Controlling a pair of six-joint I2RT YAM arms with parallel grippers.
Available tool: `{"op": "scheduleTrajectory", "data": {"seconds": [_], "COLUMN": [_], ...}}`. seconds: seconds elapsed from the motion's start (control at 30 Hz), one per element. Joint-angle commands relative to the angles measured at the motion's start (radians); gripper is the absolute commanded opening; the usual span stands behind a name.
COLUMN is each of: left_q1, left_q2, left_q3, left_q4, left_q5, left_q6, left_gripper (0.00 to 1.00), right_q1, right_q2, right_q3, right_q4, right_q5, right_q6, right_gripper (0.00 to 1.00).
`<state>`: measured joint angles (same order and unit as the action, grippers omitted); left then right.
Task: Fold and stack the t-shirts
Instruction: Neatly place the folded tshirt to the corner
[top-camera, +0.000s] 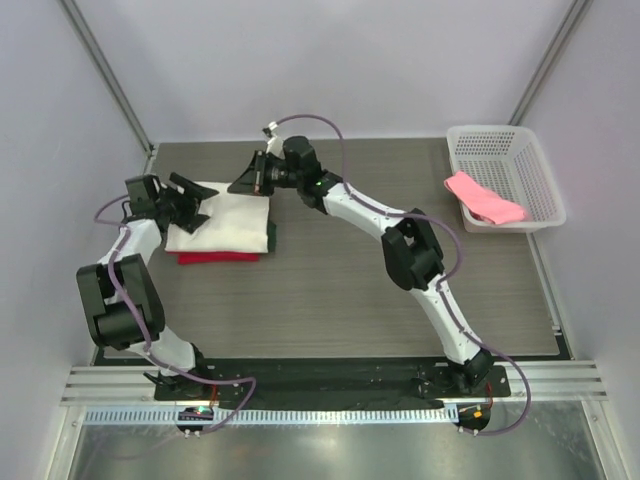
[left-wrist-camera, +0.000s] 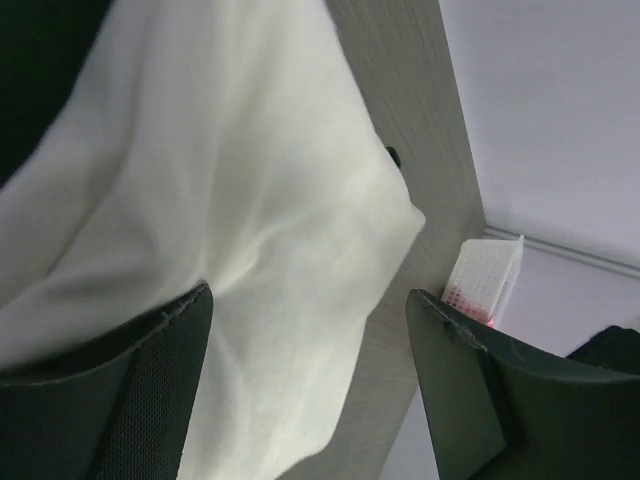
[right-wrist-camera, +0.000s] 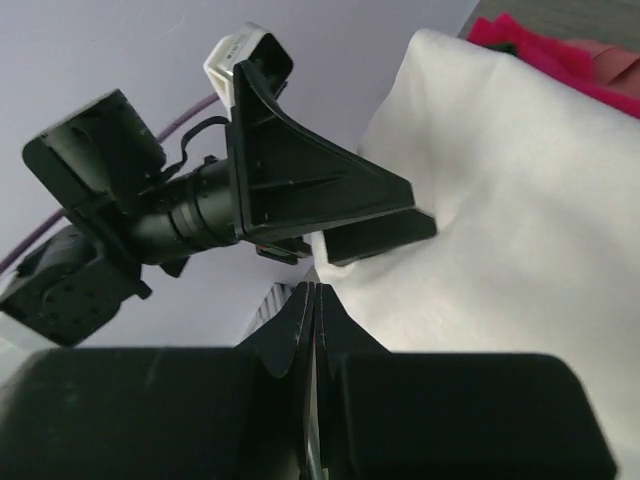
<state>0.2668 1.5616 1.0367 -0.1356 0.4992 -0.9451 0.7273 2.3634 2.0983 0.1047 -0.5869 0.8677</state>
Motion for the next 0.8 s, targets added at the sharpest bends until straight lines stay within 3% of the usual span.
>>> {"op": "scheduleTrajectory", "data": {"seconds": [0.0,0.13,0.23,0.37,0.53,0.77], "left_q1": [0.024,0.072,0.074,0.080,0.121,0.166], "left_q2": [0.040,0.153,0.225,0.261,0.198,-0.003], "left_q3": [-0.045,-0.102,-0.098,-0.104,-0.141,-0.262], "left_q4": [0.348,0.519,0.571,0.610,0.564,0.591], "left_q5": [0.064,0.065,0.071,0.068,0.018,-0.083], "left_q6": [-0.113,-0.178,-0.178,-0.184,-0.126,-0.051], "left_gripper": [0.78,0.78,0.77,0.78,0.79,0.83], "right_q1": [0.011,0.018,0.020,-0.021,-0.069,-0.088], "right_q2": [0.143,0.256,0.322,0.314,0.194,0.028], "right_q3": [0.062,0.104,0.129,0.059,-0.047,-0.095], "right_q4": [0.179,0.198,0.083,0.061,0.037,-0.071], "right_q5": [-0.128,-0.145,-0.142,-0.110,-0.079,-0.039], "right_q6": [0.200,0.269,0.232,0.218,0.131,-0.007], "right_gripper": [0.06,0.04,0.04,0.02,0.04,0.07]}}
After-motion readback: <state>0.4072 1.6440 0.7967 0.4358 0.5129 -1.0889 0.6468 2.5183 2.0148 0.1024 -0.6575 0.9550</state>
